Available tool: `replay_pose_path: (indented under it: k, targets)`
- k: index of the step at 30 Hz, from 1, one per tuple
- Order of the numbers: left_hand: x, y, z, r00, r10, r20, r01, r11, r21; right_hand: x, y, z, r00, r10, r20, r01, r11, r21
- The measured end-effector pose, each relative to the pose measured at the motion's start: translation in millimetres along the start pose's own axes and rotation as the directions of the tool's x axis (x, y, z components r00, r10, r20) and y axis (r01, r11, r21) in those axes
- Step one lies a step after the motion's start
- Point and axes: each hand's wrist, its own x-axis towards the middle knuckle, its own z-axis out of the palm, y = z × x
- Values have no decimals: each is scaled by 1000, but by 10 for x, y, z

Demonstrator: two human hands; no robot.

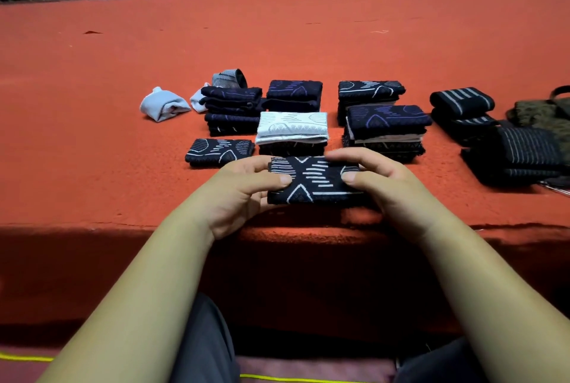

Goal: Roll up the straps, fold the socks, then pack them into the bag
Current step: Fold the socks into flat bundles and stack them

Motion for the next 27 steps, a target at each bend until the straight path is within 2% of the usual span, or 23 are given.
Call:
replay_pose_path:
  k: [6, 11, 14, 17, 21, 27]
  targets:
    - [15, 2, -47, 997, 53, -55, -55, 998, -37, 36, -13, 89, 997, -6, 76, 7, 1000, -9]
    - [43, -27, -75, 982, 101, -161, -93, 994, 55, 73, 65, 143, 999, 23, -42, -20, 998, 67]
    - [44, -14, -52, 955, 150, -256, -105, 978, 181, 100, 86, 160, 996, 20, -85, -18, 999, 32]
    - [60, -6, -19, 926, 185, -328, -110, 966, 235, 130, 108, 182, 993, 23, -116, -26, 999, -25]
    - [91, -8, -13, 931, 178, -318, -110, 969, 219, 146, 94, 186, 990, 7, -139, -10, 1000, -25]
    - [61, -1, -10, 934, 195, -300, -138, 970, 200, 114, 87, 152, 997, -61, -42, 53, 986, -161]
